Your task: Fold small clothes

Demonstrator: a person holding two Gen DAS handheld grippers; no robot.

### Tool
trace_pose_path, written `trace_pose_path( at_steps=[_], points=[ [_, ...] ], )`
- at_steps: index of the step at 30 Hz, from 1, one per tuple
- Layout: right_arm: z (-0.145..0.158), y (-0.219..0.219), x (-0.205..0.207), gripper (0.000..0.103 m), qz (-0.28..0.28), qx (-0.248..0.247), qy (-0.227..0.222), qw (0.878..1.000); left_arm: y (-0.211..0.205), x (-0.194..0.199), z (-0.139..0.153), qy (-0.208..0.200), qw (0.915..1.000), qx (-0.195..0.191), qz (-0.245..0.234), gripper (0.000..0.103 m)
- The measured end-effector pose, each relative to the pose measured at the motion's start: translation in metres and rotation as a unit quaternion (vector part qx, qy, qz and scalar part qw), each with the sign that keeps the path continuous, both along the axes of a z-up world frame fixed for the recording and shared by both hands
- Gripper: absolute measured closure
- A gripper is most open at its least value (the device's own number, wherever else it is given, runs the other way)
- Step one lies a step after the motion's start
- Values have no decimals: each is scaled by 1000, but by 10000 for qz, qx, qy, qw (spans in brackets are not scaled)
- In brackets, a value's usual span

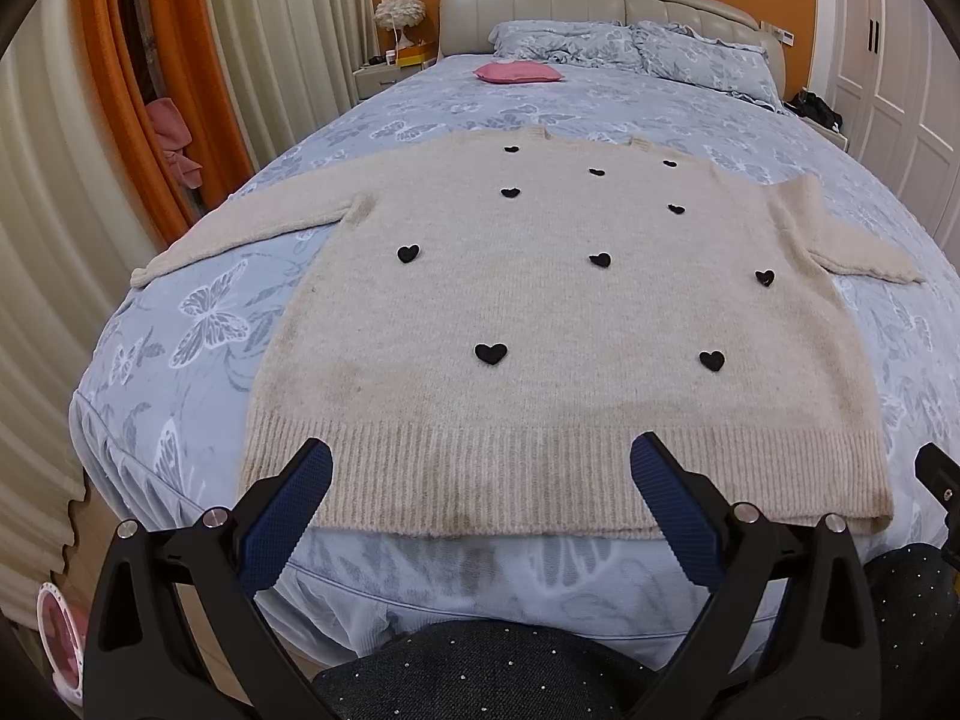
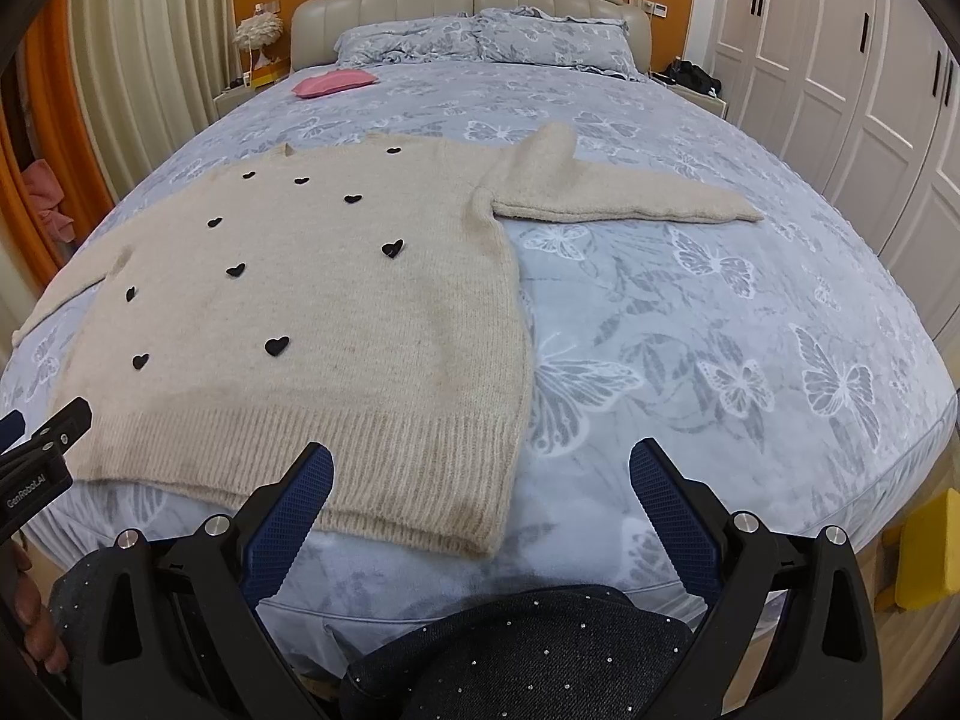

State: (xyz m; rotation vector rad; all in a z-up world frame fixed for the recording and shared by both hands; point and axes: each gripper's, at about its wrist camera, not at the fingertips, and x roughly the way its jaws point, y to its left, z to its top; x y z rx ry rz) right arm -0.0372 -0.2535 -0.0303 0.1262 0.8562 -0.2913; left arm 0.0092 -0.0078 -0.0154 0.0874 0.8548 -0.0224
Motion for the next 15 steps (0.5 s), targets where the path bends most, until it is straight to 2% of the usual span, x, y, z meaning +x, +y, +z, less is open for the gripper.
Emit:
trace_pose_path(
  at_steps=[15],
  points=[
    [1, -1, 0, 5, -32, 37, -27, 10000, -2, -1, 1, -8, 10000, 9, 15, 6]
  ],
)
